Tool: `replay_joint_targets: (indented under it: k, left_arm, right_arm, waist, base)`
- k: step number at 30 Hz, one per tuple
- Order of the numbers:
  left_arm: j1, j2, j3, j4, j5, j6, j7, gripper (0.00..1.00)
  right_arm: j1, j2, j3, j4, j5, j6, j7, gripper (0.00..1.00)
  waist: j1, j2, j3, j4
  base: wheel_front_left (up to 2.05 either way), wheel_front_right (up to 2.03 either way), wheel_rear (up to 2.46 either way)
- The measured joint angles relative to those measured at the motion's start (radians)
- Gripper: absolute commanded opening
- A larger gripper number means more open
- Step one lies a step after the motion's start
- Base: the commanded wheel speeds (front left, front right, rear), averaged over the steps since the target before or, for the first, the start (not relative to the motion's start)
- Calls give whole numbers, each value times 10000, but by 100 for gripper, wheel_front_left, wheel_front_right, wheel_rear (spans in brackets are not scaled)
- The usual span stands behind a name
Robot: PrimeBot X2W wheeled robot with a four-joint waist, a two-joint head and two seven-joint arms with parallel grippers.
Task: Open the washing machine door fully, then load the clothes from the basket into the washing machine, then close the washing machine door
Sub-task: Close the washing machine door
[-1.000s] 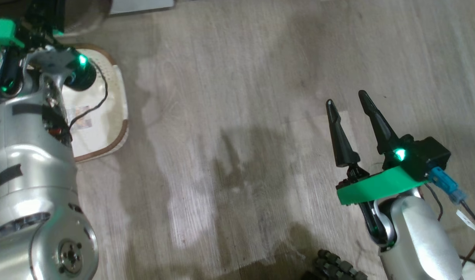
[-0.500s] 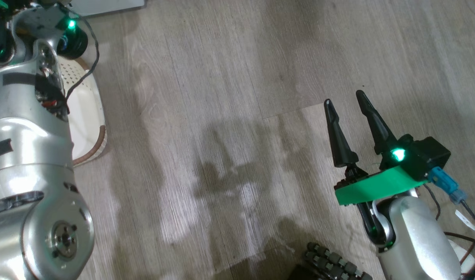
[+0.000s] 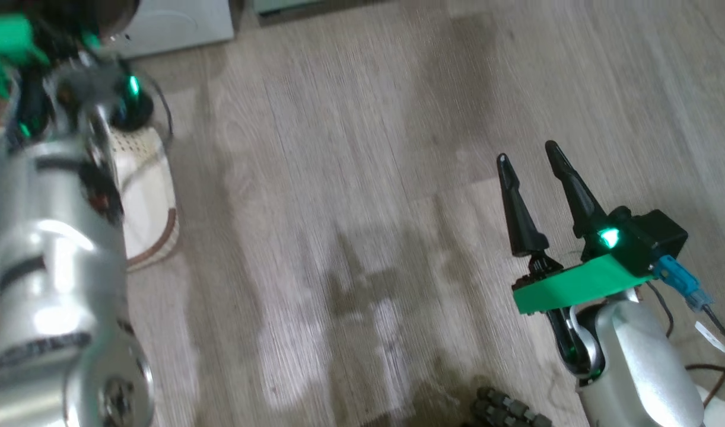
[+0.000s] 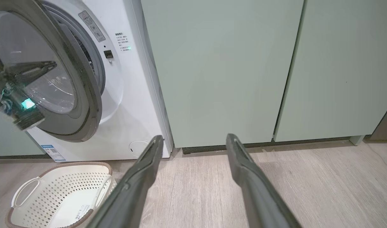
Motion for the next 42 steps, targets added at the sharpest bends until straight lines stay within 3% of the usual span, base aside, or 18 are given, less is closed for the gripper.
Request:
replay_joint_targets:
  k: [7, 11, 12, 13, 14, 21, 25, 27, 31, 34, 35, 37, 39, 42]
  left_arm:
    - [2773, 2, -1703, -1035, 261, 0, 671, 0]
    - [4183, 48, -3586, -2121, 2031, 0, 504, 0]
    - [4183, 48, -3586, -2121, 2031, 0, 504, 0]
    - [4839, 228, -4552, -2652, 2940, 0, 249, 0]
    - [4839, 228, -4552, -2652, 2940, 0, 249, 0]
    - [6838, 2052, -7557, -3893, 6316, -2, -2441, 0]
    - [7467, 2638, -8335, -3952, 7816, 6, -4134, 0]
    - [7535, 2953, -8581, -4065, 9104, 422, -4625, 0]
    - [8050, 2648, -7426, -5501, 10092, 1214, -4775, 0]
    - [8858, 2033, -6322, -6918, 11227, 1490, -4778, 0]
    - [9472, 1555, -5672, -7576, 11935, 1540, -4778, 0]
    - [10042, 1043, -5051, -8063, 12456, 1465, -4778, 0]
    - [10451, 637, -4614, -8452, 12744, 1083, -4780, 0]
    - [10690, 460, -4405, -8493, 13511, 614, -4780, 0]
  right_arm:
    - [453, 4, -347, 176, -265, 0, 0, 100]
    - [741, 6, -715, 224, -454, 0, 0, 100]
    - [741, 6, -715, 224, -454, 0, 0, 100]
    - [887, 10, -863, 244, -535, 0, 0, 100]
    - [887, 10, -863, 244, -535, 0, 0, 100]
    - [1434, 21, -1248, 257, -625, 0, 0, 100]
    - [1716, 25, -1344, 242, -746, 0, 0, 100]
    - [1872, 23, -1455, 203, -746, 0, 0, 100]
    - [2031, 25, -1528, 79, -826, 0, 0, 100]
    - [2060, 25, -1549, -4, -826, 0, 0, 100]
    - [2063, 25, -1530, -29, -828, 0, 0, 100]
    - [2067, 25, -1513, -42, -828, 0, 0, 100]
    - [2077, 25, -1509, -50, -828, 0, 0, 100]
    - [2080, 25, -1499, -52, -828, 0, 0, 100]
  waist:
    - [0, 0, -1033, 331]
    - [0, 0, -1612, 697]
    - [0, 0, -1612, 697]
    - [0, 0, -1892, 912]
    - [0, 0, -1892, 912]
    - [-1, 0, -2822, 1689]
    - [-1, 1, -3270, 2174]
    - [-1, 0, -3459, 2426]
    - [-1, 0, -3756, 2885]
    - [-1, 1, -3874, 3175]
    - [-1, 0, -3927, 3333]
    - [-1, 0, -3969, 3439]
    - [-1, 0, -3989, 3518]
    - [-1, 0, -3984, 3599]
  base:
    - [0, 0, 0]
    - [0, 0, 0]
    - [0, 0, 0]
    - [0, 0, 0]
    - [0, 0, 0]
    - [0, 0, 0]
    - [0, 0, 0]
    - [0, 0, 0]
    - [0, 0, 0]
    - [0, 0, 0]
    - [0, 0, 0]
    - [0, 0, 0]
    - [0, 0, 0]
    - [0, 0, 0]
